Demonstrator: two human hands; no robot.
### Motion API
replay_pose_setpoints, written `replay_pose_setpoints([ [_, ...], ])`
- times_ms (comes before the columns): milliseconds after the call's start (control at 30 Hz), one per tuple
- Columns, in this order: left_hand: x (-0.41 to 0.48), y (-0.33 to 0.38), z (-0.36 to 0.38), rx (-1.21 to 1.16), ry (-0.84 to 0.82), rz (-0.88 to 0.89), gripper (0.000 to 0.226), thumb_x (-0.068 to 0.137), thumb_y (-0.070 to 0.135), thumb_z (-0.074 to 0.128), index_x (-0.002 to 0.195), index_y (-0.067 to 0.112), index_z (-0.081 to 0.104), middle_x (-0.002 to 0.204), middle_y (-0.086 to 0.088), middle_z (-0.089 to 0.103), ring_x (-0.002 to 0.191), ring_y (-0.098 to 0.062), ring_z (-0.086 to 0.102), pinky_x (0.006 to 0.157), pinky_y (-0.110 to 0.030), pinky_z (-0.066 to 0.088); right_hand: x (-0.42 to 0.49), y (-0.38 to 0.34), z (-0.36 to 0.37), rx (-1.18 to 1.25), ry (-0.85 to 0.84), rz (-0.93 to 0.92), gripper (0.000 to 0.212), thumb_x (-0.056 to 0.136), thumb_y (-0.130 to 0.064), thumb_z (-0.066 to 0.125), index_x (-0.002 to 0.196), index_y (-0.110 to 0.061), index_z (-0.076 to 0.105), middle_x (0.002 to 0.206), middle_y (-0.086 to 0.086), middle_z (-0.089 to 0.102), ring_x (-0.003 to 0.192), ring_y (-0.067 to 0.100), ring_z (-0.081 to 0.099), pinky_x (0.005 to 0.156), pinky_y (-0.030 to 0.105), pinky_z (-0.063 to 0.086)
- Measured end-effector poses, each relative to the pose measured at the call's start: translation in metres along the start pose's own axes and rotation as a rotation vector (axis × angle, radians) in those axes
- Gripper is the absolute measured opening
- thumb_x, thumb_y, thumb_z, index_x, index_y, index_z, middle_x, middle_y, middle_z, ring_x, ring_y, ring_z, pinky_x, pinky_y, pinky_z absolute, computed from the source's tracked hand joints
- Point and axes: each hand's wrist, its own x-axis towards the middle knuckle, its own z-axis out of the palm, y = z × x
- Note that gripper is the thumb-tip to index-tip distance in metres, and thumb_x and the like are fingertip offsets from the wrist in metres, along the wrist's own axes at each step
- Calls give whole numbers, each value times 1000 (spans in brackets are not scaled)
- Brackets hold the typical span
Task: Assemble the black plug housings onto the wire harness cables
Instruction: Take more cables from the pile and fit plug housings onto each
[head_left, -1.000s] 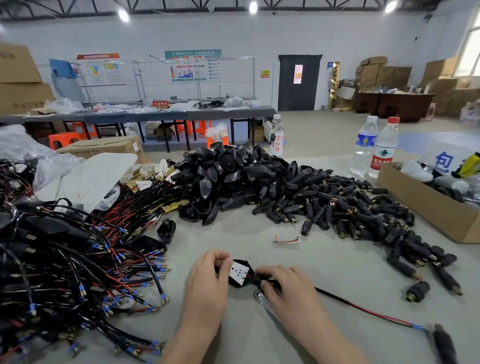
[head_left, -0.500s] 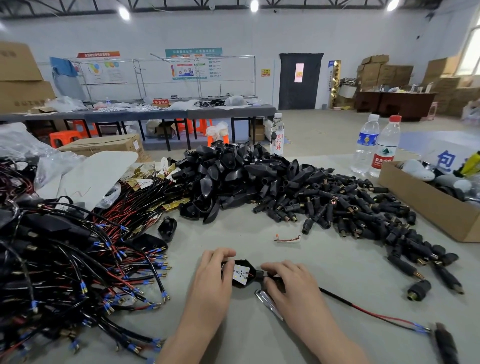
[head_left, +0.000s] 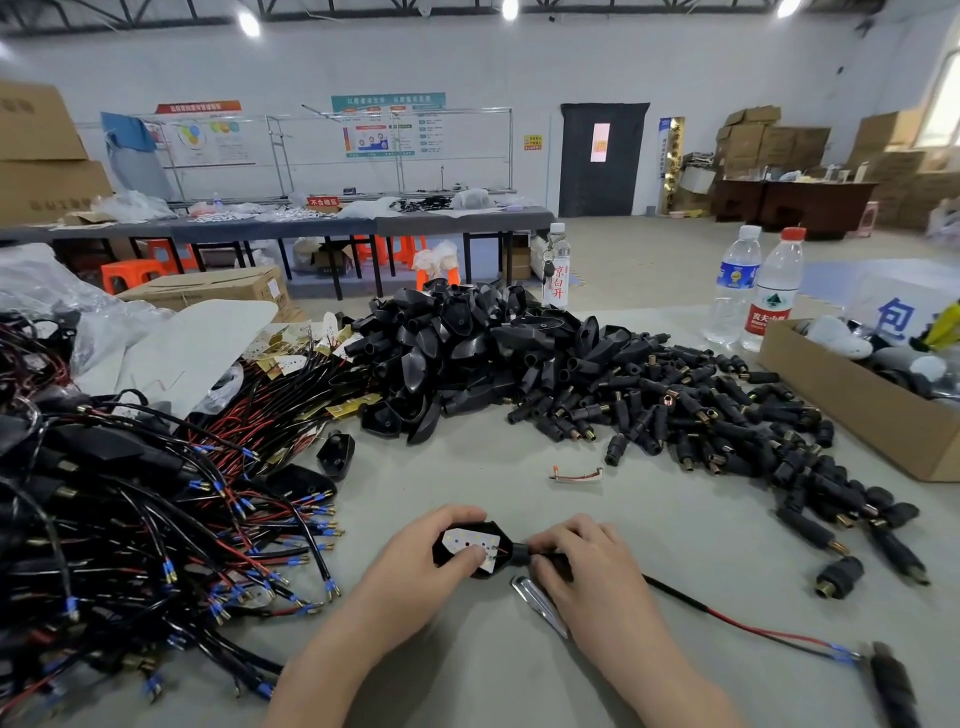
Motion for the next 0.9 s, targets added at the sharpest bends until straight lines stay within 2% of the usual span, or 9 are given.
replay_pose_setpoints([
  [67,0,0,-1,0,-5,-4,28,93,22,65,118,36,63,114,28,64,109,12,55,93,-8,40,0,0,0,-4,3,-6,18,97,-35,54,108,-39,68,102,-22,52,98,6,40,90,20,35],
  [200,3,0,4,0,27,-25,30,93,18,62,117,36,62,114,26,64,109,8,56,96,-15,42,0,1,1,-2,11,-11,19,96,-36,55,109,-39,68,98,-25,48,94,5,38,86,19,32],
  [367,7,-5,12,38,59,-12,32,93,18,57,106,47,59,114,27,63,113,6,54,96,-13,40,1,2,2,-7,1,-26,20,97,-35,54,110,-41,67,95,-27,45,94,5,38,86,18,31],
  [500,8,-8,19,50,112,13,33,99,16,50,101,48,59,111,26,63,112,3,54,101,-25,43,1,2,0,-25,-34,-44,22,100,-31,50,111,-41,66,97,-26,45,97,6,42,89,21,33],
  [600,7,-8,22,63,169,48,33,100,15,48,101,46,60,108,25,64,110,3,55,100,-29,44,1,1,-2,-30,-52,-63,25,101,-28,48,113,-41,65,96,-26,44,99,9,44,92,23,34],
  [700,3,-4,24,111,198,96,16,98,38,49,107,47,57,109,30,58,113,5,50,101,-27,41,1,1,-3,-32,-44,-85,27,101,-26,48,114,-40,66,95,-22,45,95,11,44,91,25,36],
  [733,2,-1,24,168,189,115,20,94,51,46,111,47,56,110,33,55,114,7,47,102,-25,38,1,1,-3,-28,-37,-95,27,101,-25,48,115,-39,66,95,-21,46,94,12,44,90,26,36],
  [800,-1,2,26,299,143,171,45,85,70,40,120,45,54,114,34,50,115,10,41,102,-22,32,0,1,-3,-23,-31,-109,27,101,-24,49,116,-38,66,97,-18,50,92,12,44,88,26,38],
  [900,-3,4,26,396,96,230,54,83,74,44,126,43,52,118,30,50,114,10,39,101,-20,29,-1,2,-2,0,-28,-116,26,101,-23,50,117,-35,67,97,-15,54,93,12,44,85,23,38],
])
